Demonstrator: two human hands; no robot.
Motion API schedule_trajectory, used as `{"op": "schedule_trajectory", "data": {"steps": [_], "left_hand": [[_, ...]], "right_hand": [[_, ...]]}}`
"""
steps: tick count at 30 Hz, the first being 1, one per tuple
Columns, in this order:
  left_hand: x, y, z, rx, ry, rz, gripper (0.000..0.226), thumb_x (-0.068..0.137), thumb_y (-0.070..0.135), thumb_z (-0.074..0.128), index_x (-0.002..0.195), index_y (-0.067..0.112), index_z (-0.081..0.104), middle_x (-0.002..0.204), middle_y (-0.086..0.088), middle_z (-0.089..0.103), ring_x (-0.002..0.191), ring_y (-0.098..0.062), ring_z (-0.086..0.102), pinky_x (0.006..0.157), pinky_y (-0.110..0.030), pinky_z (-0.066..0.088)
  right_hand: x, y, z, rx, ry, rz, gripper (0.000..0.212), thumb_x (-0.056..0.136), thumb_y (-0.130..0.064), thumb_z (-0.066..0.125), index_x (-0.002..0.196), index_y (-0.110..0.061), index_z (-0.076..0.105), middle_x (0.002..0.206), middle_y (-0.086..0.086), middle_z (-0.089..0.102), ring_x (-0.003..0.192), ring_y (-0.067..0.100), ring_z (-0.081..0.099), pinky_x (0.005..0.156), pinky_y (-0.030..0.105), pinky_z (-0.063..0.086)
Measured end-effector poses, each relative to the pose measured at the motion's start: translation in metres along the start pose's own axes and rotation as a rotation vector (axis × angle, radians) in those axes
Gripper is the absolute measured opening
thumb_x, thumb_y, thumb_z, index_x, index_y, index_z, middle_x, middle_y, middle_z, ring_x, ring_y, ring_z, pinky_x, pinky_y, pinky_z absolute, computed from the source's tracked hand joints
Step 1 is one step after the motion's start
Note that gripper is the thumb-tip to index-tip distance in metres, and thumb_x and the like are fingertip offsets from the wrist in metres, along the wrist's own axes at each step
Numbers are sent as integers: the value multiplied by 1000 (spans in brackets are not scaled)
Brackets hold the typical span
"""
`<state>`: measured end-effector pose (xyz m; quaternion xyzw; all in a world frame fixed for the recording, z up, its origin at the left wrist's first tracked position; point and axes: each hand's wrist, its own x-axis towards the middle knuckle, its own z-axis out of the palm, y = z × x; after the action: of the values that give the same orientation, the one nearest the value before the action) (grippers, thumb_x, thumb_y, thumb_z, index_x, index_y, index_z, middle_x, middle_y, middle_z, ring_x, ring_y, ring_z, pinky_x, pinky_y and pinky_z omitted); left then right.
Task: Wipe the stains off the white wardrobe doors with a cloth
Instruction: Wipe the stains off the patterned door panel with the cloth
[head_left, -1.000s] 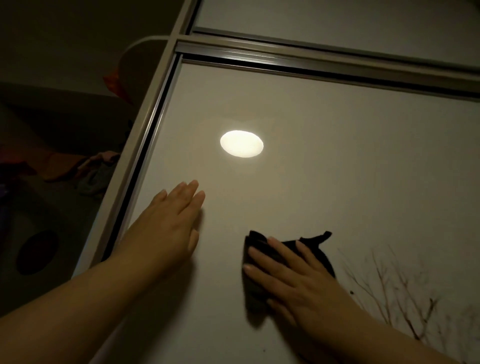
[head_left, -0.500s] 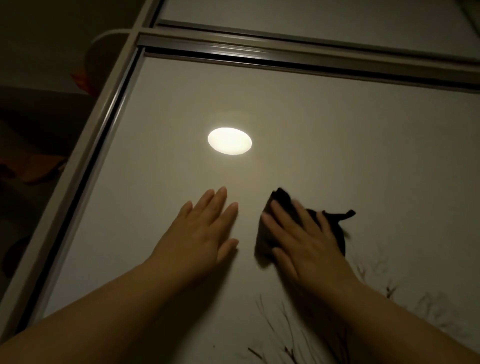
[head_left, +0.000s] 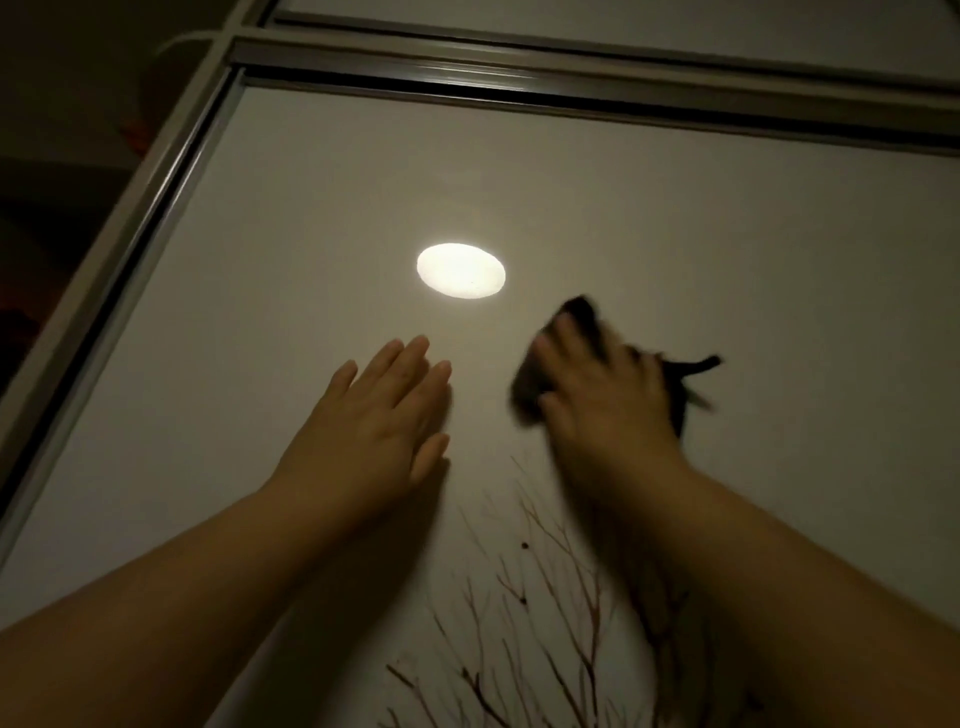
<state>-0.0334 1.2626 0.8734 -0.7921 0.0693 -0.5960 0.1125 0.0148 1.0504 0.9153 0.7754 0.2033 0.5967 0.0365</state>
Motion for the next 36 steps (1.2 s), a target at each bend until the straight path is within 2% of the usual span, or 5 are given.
{"op": "schedule_trajectory", "data": {"steps": [8, 17, 27, 33, 36], "left_hand": [[-10, 21, 9, 15, 75, 57, 58, 89, 39, 26, 141, 14, 35, 147, -13, 31, 134, -30, 28, 102, -50, 23], [6, 41, 19, -8, 122, 106, 56, 90, 38, 29, 139, 13, 37, 145, -13, 35, 132, -31, 31, 102, -53, 23], [19, 81, 28, -82, 140, 215, 56, 89, 40, 29, 138, 13, 36, 144, -13, 36, 132, -32, 31, 101, -57, 26], [27, 89, 23, -81, 152, 242, 57, 90, 40, 28, 137, 11, 40, 145, -13, 35, 133, -31, 30, 102, -57, 26], [37, 102, 20, -91, 171, 234, 57, 90, 41, 27, 138, 12, 39, 147, -12, 32, 135, -29, 26, 103, -56, 26]], "right_hand": [[-139, 38, 35, -62, -47, -538, 63, 87, -52, 40, 146, -36, 23, 155, -12, 19, 141, 22, 20, 104, 49, 21], [-28, 84, 5, 0, 47, 129, 53, 95, -44, 11, 146, -39, -3, 154, -11, -13, 142, 19, -9, 112, 48, -1], [-104, 109, 20, -12, -17, -122, 54, 95, -52, 12, 147, -39, 7, 156, -12, 3, 143, 17, -1, 113, 50, 5], [-66, 166, 1, 41, 56, 321, 51, 98, -38, 20, 148, -31, 8, 157, -6, -3, 142, 26, 4, 111, 54, 14], [-42, 139, -5, 58, 50, 320, 54, 99, -32, 27, 149, -27, 7, 157, -5, -7, 142, 26, -1, 112, 53, 10]]}}
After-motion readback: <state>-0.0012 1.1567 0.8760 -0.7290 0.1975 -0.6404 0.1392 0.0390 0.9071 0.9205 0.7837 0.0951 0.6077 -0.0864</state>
